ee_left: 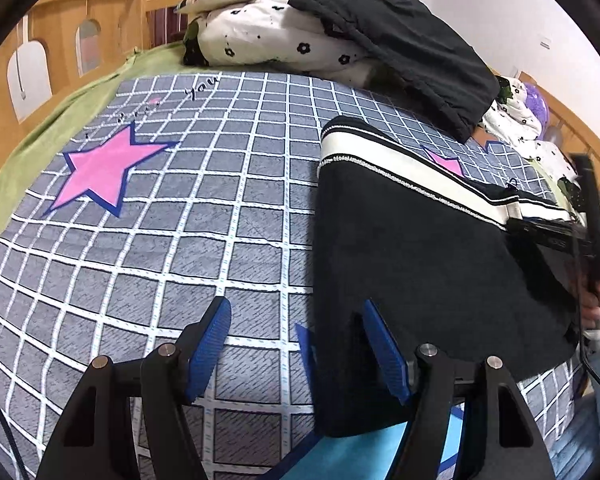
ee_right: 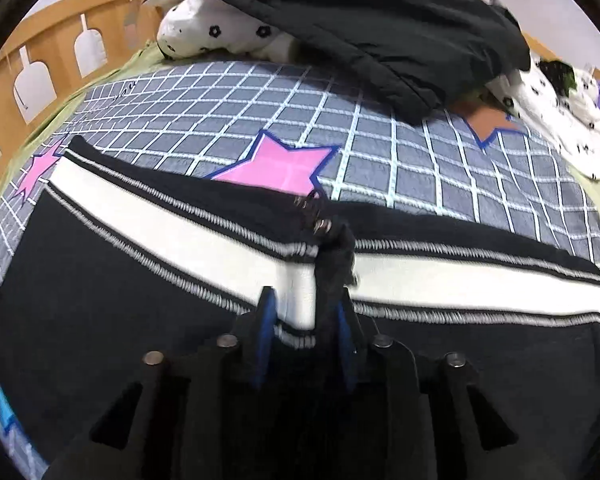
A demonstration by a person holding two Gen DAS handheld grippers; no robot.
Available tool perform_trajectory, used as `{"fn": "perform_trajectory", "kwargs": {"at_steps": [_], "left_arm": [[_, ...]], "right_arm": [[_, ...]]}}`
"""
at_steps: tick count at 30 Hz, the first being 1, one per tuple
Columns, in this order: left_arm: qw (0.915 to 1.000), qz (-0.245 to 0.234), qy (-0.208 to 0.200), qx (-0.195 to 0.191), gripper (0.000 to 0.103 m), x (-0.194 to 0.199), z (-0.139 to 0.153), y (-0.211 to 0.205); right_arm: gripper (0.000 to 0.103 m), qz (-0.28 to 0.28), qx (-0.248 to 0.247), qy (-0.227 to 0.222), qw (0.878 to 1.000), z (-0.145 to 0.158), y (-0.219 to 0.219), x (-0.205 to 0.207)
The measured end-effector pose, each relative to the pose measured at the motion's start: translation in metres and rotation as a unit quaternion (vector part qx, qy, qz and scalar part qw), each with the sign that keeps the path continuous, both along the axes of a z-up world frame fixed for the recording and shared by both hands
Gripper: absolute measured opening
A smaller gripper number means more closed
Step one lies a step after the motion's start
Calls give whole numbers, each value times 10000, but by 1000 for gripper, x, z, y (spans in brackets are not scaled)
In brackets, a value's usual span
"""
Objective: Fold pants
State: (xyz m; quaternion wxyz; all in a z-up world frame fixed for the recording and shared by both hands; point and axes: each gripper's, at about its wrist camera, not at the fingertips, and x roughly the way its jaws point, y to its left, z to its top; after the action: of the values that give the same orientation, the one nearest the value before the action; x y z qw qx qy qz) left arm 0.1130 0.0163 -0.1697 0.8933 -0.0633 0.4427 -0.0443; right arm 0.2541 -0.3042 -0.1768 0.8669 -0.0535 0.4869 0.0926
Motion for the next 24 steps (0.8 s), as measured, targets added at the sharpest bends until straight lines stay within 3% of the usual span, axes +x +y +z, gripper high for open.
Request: {"fn": "perform_trajectory", "kwargs": {"at_steps": [3, 5, 10, 14, 17, 20, 24], "left_arm": [[9999, 71, -39, -97, 67, 2, 1, -1], [9999, 94, -28, -123, 65, 7, 2, -3], [10000, 31, 46, 39, 64, 22, 6, -13], [9997, -12, 215, -127, 64, 35, 6, -16], [9997, 37, 202, 164, 64, 41, 4, -20], [9994, -99, 209, 249, 65, 49, 1, -21], [9990, -165, 405, -93, 65, 65, -7, -14]], "right_arm": [[31, -190, 251, -24, 9995, 19, -26, -29], [35, -419, 161, -206, 9988, 34, -47, -52], [69, -1355, 46, -657, 9886, 67, -123, -121], [71, -2262, -55, -651, 9719, 63, -199, -160], [70, -2859, 159, -542, 9566, 50, -236, -174], [70, -3006, 468, -588, 9508, 41, -255, -181], [70, -3048, 805, -503, 9477, 22, -264, -160]]}}
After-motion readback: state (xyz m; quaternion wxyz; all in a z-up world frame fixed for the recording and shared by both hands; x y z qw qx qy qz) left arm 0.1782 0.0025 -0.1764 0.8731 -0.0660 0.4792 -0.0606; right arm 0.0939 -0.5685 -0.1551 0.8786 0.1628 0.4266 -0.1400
